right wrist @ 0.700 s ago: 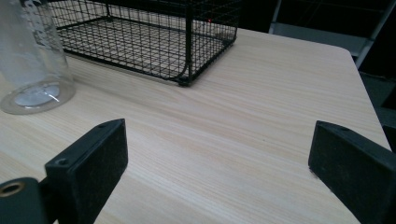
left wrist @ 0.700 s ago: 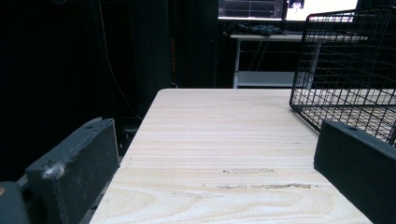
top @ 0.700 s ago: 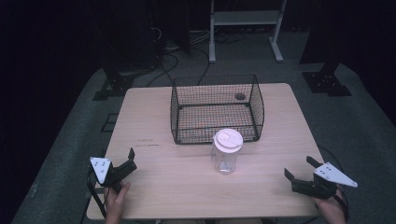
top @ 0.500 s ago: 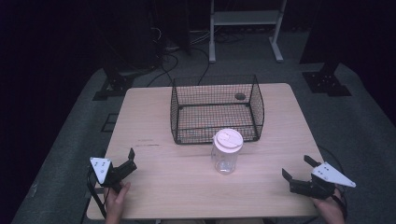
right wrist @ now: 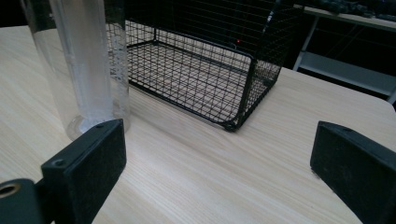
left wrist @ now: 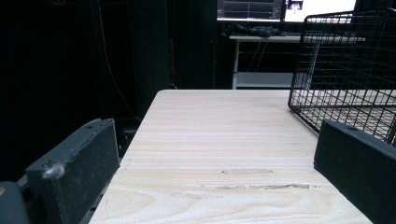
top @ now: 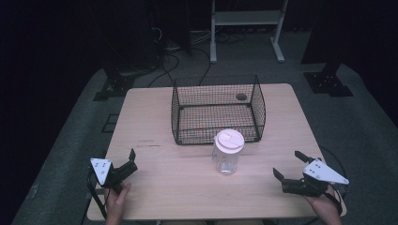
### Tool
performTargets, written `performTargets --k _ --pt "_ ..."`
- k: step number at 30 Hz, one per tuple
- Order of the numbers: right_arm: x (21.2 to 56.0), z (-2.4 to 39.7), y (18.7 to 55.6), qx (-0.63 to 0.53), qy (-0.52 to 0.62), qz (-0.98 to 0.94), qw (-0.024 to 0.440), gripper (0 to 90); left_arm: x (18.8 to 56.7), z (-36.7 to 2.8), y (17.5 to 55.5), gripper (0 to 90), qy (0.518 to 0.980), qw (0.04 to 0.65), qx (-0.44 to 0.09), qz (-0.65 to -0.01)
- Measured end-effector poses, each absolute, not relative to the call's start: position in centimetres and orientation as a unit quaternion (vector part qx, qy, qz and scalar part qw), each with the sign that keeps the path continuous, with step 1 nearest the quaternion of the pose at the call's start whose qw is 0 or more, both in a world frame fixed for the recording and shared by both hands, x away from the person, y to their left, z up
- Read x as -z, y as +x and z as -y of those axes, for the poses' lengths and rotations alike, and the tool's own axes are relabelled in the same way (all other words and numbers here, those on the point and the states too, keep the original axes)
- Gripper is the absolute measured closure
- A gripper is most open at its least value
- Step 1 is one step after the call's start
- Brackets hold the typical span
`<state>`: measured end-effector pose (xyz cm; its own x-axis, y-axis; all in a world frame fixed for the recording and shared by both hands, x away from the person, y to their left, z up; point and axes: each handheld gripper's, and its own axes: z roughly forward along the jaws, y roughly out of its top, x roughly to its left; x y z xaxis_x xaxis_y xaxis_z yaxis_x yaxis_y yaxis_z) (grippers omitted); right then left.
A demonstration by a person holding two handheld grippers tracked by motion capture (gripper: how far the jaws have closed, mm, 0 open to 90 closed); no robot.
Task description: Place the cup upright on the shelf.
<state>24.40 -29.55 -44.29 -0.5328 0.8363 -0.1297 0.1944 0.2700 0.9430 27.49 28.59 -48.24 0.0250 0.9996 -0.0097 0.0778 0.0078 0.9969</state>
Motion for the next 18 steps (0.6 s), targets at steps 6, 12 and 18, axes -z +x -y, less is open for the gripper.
performTargets --k 6,12,18 --pt "43.7 28.4 24.6 -0.493 0.338 -0.734 0.324 2.9 48.2 -28.6 27.5 0.0 0.524 0.488 -0.472 -0.515" --pt "43.2 26.8 24.9 -0.497 0.317 -0.741 0.322 2.9 48.2 -28.6 27.5 0.0 0.524 0.488 -0.472 -0.514" --pt "42.9 25.0 25.2 -0.497 0.295 -0.752 0.316 2.9 48.2 -28.6 27.5 0.0 0.523 0.488 -0.472 -0.515"
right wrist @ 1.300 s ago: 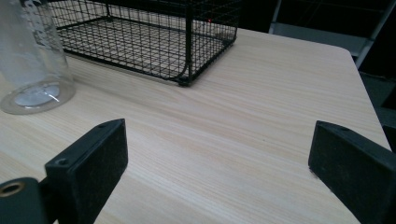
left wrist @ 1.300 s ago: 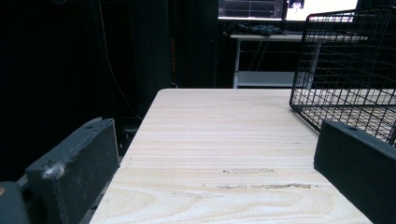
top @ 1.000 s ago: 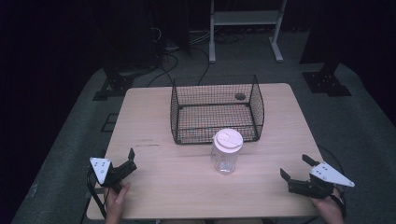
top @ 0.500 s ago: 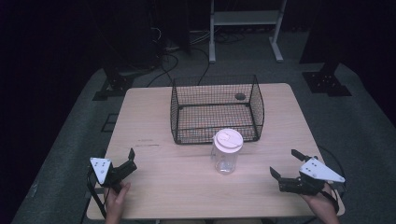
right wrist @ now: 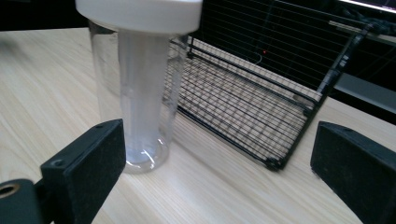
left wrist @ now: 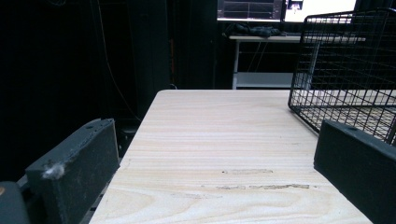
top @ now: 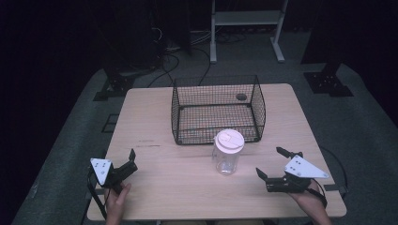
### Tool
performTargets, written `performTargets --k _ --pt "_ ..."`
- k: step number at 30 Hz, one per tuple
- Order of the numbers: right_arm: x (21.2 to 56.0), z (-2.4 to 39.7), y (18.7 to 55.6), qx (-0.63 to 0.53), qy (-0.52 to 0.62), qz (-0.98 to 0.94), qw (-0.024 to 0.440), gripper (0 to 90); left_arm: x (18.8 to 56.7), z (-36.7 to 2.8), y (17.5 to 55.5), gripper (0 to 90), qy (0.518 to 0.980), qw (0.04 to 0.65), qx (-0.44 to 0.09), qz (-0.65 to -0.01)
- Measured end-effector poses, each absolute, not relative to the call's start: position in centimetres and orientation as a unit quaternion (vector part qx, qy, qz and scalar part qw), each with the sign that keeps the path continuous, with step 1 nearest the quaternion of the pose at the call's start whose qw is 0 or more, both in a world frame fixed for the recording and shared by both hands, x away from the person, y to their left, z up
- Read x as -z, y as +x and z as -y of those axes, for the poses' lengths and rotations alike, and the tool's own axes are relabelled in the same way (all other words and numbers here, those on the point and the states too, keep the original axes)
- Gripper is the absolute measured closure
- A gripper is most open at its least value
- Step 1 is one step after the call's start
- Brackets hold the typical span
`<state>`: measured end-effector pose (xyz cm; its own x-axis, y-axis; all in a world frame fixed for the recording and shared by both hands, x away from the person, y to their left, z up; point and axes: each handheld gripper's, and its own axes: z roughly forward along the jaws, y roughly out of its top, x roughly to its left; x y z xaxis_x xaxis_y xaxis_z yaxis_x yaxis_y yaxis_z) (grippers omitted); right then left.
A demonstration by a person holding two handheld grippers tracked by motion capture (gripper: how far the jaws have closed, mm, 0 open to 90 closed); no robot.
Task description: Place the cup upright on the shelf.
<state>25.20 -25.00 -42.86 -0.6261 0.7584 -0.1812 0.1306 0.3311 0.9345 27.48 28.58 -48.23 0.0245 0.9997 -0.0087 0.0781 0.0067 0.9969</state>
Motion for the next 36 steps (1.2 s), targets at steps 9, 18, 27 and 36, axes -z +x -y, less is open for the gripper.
performTargets --k 9,18,27,36 --pt "42.6 23.1 25.1 -0.507 0.277 -0.757 0.306 2.6 48.2 -28.6 27.5 0.0 0.523 0.489 -0.471 -0.514" --pt "42.5 21.8 25.2 -0.511 0.265 -0.760 0.302 2.4 48.2 -28.6 27.5 0.0 0.524 0.489 -0.472 -0.514" --pt "42.5 20.0 25.9 -0.516 0.258 -0.761 0.297 2.4 48.2 -28.6 27.4 0.0 0.523 0.490 -0.471 -0.514" --pt "42.3 18.5 26.5 -0.517 0.250 -0.761 0.302 2.3 48.2 -28.6 27.5 0.0 0.523 0.491 -0.470 -0.514"
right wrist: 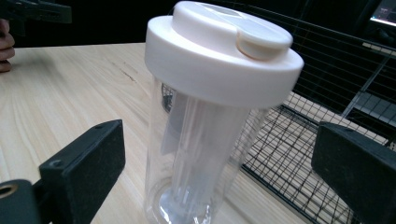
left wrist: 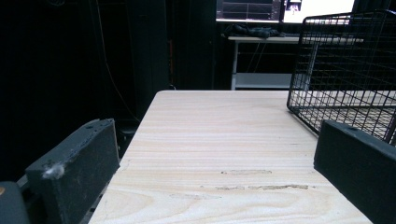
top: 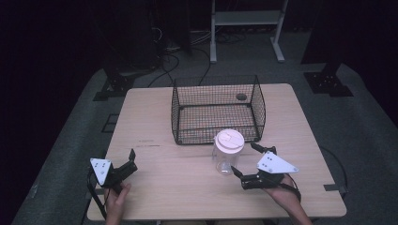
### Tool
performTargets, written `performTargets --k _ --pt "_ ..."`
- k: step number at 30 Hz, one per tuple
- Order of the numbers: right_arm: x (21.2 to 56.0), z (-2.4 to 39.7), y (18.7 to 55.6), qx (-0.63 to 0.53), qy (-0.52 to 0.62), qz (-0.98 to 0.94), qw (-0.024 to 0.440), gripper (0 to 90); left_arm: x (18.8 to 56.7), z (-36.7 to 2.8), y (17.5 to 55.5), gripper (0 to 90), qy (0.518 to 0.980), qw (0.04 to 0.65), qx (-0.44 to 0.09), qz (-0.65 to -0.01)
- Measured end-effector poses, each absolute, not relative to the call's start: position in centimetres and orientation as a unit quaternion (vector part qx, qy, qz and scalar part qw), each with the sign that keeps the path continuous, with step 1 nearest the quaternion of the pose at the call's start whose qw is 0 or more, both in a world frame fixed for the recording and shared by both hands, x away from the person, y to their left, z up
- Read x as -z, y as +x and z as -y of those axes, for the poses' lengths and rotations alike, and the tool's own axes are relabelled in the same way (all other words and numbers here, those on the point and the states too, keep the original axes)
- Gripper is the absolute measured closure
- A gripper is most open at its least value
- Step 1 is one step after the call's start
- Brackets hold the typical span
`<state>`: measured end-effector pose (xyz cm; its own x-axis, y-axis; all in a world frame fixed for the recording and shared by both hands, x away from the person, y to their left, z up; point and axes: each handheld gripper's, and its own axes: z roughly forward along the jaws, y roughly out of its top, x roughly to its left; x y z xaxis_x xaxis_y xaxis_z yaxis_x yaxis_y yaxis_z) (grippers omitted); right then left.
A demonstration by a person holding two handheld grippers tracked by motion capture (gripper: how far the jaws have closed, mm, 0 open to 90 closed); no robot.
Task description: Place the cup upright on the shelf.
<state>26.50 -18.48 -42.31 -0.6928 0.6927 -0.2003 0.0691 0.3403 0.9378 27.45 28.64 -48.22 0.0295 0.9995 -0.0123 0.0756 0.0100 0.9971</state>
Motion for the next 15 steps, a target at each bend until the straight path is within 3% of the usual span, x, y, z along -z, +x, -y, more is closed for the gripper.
performTargets --k 15 --pt "41.7 16.1 28.4 -0.517 0.255 -0.751 0.323 2.2 48.2 -28.7 27.4 0.0 0.523 0.492 -0.470 -0.514"
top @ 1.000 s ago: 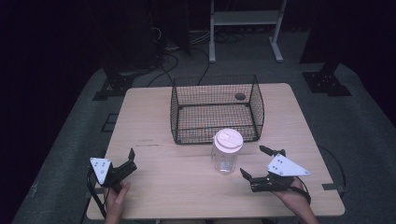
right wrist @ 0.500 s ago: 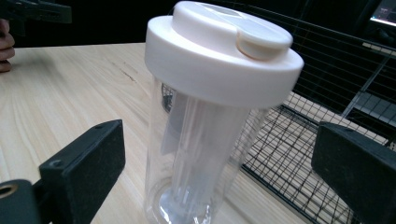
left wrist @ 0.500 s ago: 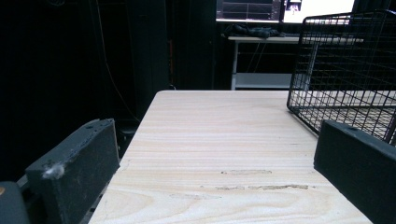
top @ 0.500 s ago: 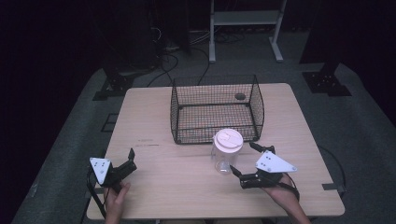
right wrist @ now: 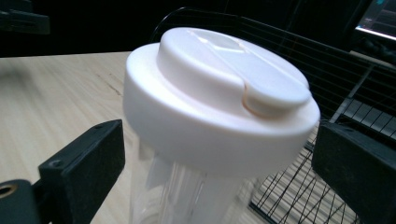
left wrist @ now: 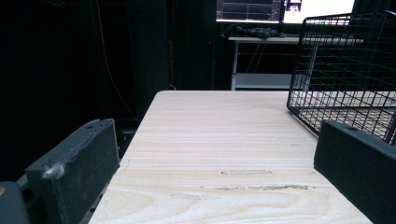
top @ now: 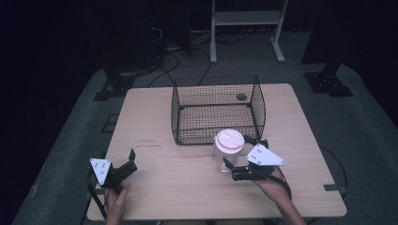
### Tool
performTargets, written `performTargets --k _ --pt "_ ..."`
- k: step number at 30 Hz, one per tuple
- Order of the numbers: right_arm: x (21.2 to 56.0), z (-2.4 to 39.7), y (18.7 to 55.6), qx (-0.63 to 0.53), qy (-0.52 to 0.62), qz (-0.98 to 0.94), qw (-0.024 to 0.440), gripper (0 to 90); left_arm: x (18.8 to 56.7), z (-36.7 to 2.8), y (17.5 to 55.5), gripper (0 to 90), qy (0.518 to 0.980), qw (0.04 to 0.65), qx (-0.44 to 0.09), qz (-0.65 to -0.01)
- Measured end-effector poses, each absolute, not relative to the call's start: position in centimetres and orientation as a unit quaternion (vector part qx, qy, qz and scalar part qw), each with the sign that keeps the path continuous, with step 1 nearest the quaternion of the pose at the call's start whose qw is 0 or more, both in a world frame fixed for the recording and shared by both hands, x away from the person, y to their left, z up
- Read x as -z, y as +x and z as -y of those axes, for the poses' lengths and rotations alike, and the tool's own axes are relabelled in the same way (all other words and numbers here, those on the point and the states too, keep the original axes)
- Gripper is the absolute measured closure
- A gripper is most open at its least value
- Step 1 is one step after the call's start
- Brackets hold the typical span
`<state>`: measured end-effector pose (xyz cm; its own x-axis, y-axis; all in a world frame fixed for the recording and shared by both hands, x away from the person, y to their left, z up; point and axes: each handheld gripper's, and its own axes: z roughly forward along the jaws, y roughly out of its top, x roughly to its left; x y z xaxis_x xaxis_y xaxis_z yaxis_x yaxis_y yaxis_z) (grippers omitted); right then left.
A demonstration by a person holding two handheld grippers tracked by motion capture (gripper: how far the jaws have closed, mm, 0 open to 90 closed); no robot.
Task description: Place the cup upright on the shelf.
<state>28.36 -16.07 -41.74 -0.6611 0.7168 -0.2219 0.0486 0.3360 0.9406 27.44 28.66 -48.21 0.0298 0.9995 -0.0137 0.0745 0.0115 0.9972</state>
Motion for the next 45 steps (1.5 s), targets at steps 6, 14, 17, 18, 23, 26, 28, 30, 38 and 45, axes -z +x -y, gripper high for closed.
performTargets --k 6,14,17,18,23,26,28,30,38,45 --pt "41.6 15.0 29.0 -0.521 0.256 -0.743 0.334 2.2 48.2 -28.6 27.4 0.0 0.523 0.492 -0.470 -0.513" --pt "41.6 14.2 29.5 -0.521 0.256 -0.738 0.344 2.7 48.2 -28.7 27.5 0.0 0.523 0.493 -0.470 -0.513" --pt "41.7 14.2 29.5 -0.521 0.256 -0.737 0.345 3.5 48.2 -28.7 27.5 0.0 0.523 0.493 -0.470 -0.513" --pt "41.6 14.1 29.5 -0.521 0.257 -0.737 0.345 3.5 48.2 -28.7 27.5 0.0 0.523 0.493 -0.470 -0.513" --pt "41.5 14.1 29.4 -0.518 0.260 -0.738 0.345 3.8 48.2 -28.7 27.4 0.0 0.522 0.493 -0.470 -0.514" --pt "41.1 14.2 29.2 -0.510 0.257 -0.745 0.344 3.9 48.2 -28.7 27.5 0.0 0.522 0.493 -0.469 -0.515" --pt "40.7 14.3 29.0 -0.509 0.255 -0.746 0.345 4.0 48.2 -28.7 27.5 0.0 0.522 0.493 -0.469 -0.515" --pt "40.3 14.4 28.8 -0.508 0.250 -0.747 0.348 4.0 48.2 -28.7 27.5 0.0 0.522 0.492 -0.469 -0.515" --pt "39.0 15.0 28.7 -0.509 0.247 -0.750 0.343 4.0 48.2 -28.7 27.5 0.0 0.521 0.493 -0.468 -0.515" --pt "37.6 15.7 29.0 -0.513 0.250 -0.749 0.338 4.0 48.2 -28.8 27.5 0.0 0.520 0.493 -0.469 -0.517"
